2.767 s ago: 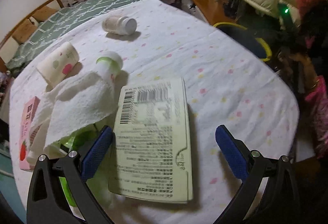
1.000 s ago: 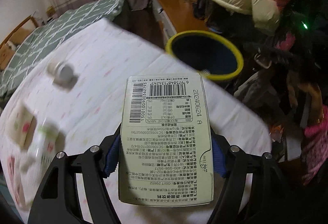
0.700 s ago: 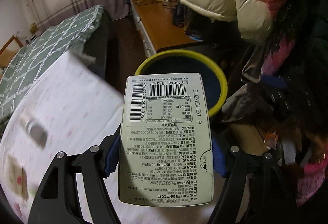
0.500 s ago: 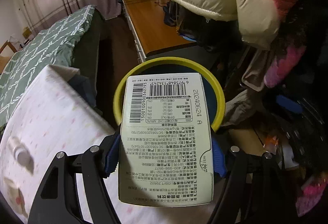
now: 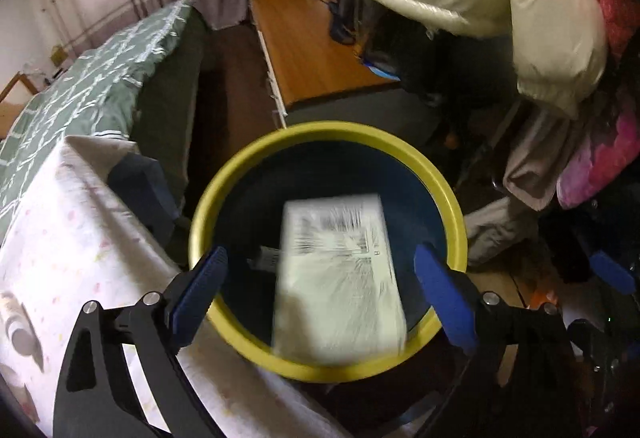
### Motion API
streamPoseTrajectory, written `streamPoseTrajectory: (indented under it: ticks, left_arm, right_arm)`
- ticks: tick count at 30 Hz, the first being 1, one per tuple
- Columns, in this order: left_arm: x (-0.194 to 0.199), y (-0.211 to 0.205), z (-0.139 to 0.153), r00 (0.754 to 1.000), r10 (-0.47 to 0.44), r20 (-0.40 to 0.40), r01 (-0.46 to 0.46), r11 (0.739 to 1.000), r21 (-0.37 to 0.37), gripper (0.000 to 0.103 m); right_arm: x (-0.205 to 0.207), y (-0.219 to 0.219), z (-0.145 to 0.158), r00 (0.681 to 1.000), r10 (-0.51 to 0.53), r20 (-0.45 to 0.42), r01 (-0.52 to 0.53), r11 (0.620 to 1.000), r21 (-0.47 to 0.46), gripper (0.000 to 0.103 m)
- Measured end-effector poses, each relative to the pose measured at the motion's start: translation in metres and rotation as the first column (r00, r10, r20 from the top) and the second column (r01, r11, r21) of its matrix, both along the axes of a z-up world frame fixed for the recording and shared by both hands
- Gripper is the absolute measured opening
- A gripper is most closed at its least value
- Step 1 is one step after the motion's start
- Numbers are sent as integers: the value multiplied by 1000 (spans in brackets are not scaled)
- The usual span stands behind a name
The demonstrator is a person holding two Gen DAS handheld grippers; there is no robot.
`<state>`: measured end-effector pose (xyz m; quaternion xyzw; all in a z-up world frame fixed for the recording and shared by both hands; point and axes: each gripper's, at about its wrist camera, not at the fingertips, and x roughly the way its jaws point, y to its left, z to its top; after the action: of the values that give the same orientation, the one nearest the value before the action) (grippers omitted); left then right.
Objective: Collect trash
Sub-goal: 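Carry the cardboard box to the yellow bin and release it with the left tool, then grasp the white tissue on the table with the right tool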
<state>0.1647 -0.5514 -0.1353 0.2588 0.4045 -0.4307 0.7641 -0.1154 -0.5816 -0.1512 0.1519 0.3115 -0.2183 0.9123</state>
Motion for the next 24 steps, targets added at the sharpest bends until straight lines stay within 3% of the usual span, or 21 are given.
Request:
streamPoseTrajectory:
  ticks: [3,7,15,18,24]
  left_arm:
    - [0,27,16,1000,31,3,-31,999,-27,93]
    - [-11,87,51,995,100,26,-97,988,-117,98]
    - [-39,233,95,964,257,75,-233,942,-240,98]
    - [-49,293,102,937,340,87,-307,915,-262,98]
    - [-61,407,101,850,515,106,-471,836,-282,98]
  right_arm:
    - [2,6,3,1000,11,3,-11,1000,-3,59]
    - [7,19,6,1000,31,3,-31,999,-12,60]
    - [26,52,10,993,114,-6,-114,993,-25,60]
    - [41,73,12,985,170,-17,-170,985,-29,60]
    - [74,124,21,956,294,-23,-294,954,-48,60]
